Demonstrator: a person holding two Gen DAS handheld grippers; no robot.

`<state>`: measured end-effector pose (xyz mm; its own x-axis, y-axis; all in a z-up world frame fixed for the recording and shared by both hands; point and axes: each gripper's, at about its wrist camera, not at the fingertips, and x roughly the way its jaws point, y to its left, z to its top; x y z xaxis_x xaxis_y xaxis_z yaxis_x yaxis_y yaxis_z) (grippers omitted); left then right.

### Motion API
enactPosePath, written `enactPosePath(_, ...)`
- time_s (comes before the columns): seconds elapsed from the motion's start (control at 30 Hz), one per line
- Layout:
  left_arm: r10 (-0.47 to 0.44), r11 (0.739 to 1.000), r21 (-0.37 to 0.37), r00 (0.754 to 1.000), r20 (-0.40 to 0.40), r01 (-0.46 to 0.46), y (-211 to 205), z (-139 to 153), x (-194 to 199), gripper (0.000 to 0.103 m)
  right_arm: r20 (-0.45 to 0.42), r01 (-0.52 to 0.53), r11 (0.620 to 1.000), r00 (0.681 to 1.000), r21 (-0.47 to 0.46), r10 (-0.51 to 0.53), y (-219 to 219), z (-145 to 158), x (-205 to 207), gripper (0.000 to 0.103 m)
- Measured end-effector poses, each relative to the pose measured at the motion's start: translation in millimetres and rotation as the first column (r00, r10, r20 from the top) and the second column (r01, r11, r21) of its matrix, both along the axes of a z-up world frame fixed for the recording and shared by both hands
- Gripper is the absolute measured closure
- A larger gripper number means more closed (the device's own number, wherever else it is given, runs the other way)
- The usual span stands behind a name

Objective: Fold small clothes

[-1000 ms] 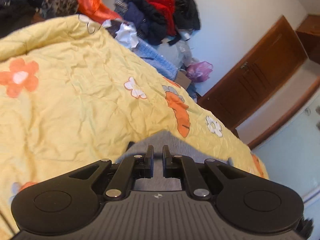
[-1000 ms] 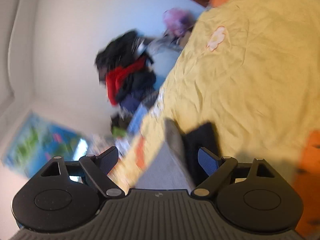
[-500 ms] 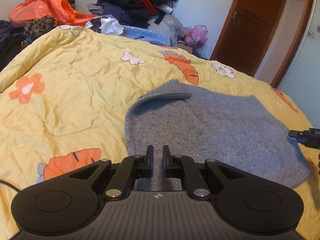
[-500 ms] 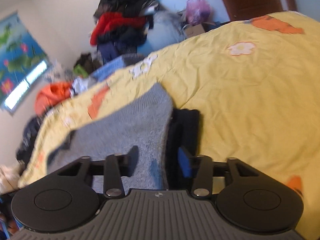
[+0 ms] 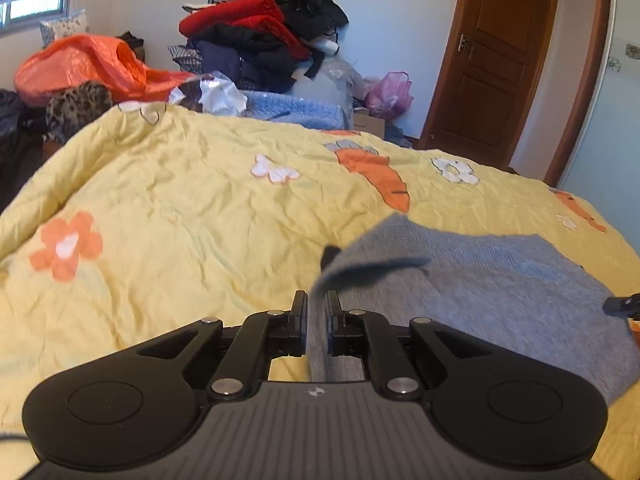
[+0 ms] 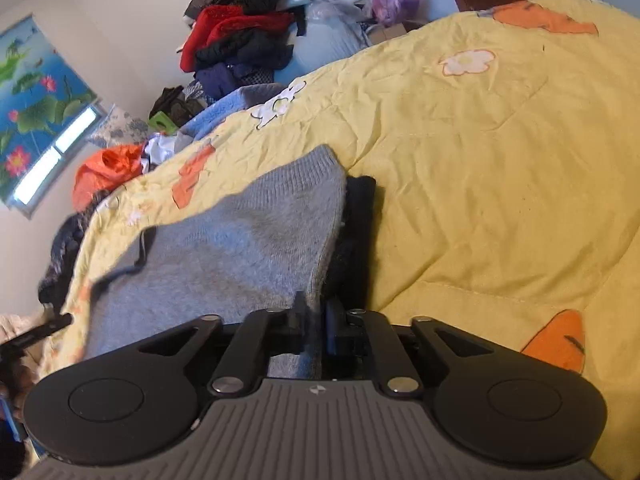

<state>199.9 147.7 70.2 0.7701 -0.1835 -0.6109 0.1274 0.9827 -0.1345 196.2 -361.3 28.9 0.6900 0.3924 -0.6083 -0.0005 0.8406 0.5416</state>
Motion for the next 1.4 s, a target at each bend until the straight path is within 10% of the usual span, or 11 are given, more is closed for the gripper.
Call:
enactPosePath(0.1,-0.051,0.992,0.114,0.997,0.052,0.044,-19.7,1.6,20.1,0.095,0.155,0.073,0.997,0.985,-0.001,-0.072,-2.2,19.9,13.0,0.033)
enactPosePath(0.23,-0.211,0.935,0.304,0.975,0.066,0.182,-59.1,-7.8,37.9,0.095,0.126,0.03,0.994,0.992,-0.102,-0.017,14.5,24.4,66.6,0.033)
enactPosePath(0.47,-0.388,0.746,0.583,0.921,-0.015,0.324,-111.7,-48.3,47.2,0.095,0.01,-0.078,0.959,0.996,-0.272,0.084,49.2,-8.9,126.4,0.035)
enactPosePath(0.53,-0.4,0.761,0.552,0.916,-0.014,0.341,-109.0,-44.4,51.9,0.095,0.02,-0.124,0.954,0.991,-0.272,0.134,56.1,-10.6,127.2,0.058)
enactPosePath(0.63,-0.461,0.787,0.46,0.887,-0.007,0.412,-101.0,-30.1,46.0,0.095,0.02,-0.142,0.953,0.988,-0.269,0.153,54.2,-9.3,126.2,0.064)
enactPosePath(0.87,-0.475,0.664,0.628,0.878,-0.067,0.407,-114.4,-46.1,48.9,0.095,0.005,-0.176,0.967,0.984,-0.182,0.18,44.5,-7.9,129.4,0.046)
enactPosePath(1.2,-0.509,0.651,0.625,0.858,-0.06,0.43,-114.2,-43.5,52.7,0.09,-0.006,-0.215,0.926,0.974,-0.309,0.224,67.5,-4.8,132.8,0.044)
enactPosePath(1.3,-0.343,0.632,0.74,0.94,0.001,0.229,-110.0,-54.3,80.3,0.073,0.002,-0.196,0.934,0.979,-0.297,0.206,64.6,-5.7,134.5,0.044)
enactPosePath(1.4,0.007,0.777,0.623,0.99,0.139,-0.093,-74.0,-26.0,114.1,0.069,0.004,-0.123,0.956,0.992,-0.266,0.129,58.2,-2.4,131.1,0.048)
